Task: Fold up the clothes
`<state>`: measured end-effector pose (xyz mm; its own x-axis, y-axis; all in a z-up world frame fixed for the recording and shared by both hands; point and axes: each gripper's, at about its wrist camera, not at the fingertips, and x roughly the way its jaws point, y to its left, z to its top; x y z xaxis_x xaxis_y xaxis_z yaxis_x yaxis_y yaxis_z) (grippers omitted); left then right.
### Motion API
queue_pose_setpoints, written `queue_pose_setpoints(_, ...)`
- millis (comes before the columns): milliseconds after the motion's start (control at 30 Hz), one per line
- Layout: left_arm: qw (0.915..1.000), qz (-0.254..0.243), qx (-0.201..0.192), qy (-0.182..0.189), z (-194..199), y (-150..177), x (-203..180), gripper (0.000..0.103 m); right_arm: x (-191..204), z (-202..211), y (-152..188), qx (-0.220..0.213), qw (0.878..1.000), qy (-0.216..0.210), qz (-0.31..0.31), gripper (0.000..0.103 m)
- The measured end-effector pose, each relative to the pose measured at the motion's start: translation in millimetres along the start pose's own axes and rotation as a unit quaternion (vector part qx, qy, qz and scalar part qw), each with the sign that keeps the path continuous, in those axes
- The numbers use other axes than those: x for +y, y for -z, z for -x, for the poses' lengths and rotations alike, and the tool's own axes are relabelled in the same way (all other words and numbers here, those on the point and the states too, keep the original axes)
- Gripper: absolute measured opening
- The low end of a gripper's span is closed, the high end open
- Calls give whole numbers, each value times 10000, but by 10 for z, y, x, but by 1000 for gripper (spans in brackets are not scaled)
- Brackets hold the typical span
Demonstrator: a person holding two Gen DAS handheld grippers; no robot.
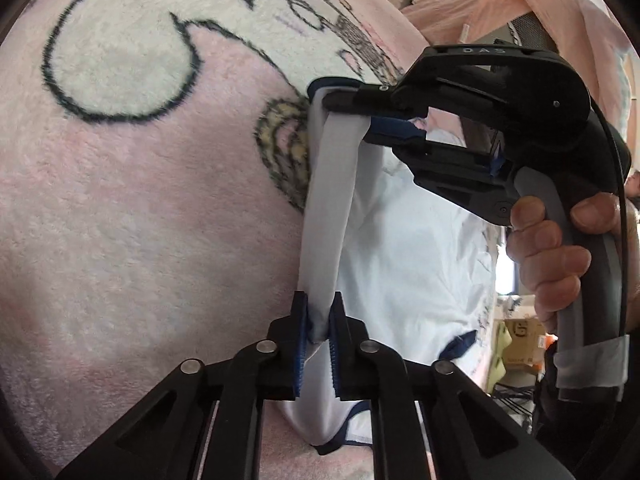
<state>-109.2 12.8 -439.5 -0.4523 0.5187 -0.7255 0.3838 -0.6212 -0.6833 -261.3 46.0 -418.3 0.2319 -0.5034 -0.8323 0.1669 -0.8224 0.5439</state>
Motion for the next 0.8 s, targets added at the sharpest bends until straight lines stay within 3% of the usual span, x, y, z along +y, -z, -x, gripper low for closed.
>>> queue_pose_setpoints(133,9998,202,17,-12,19,13,35,4,-144,200,54,-91,9995,-278,-85,8)
queue_pose_setpoints(267,9998,28,-48,-212,4,6,-65,4,-241,336,100,-171,9985,-512,-94,8)
queue_pose_setpoints(467,9975,-699,-78,-50,323,3,-89,4,-411,567,145,-389,9949,-925,-131,8)
queue_pose_setpoints(600,9935,-1135,56,14,216,64,-294,4,-591,731,167,-583,9909,-1190,-251,8)
queue_pose_setpoints(800,9908,-1302,356,-29,33,9,-444,4,-944,986,252,-929,9866,-1261,-446,8)
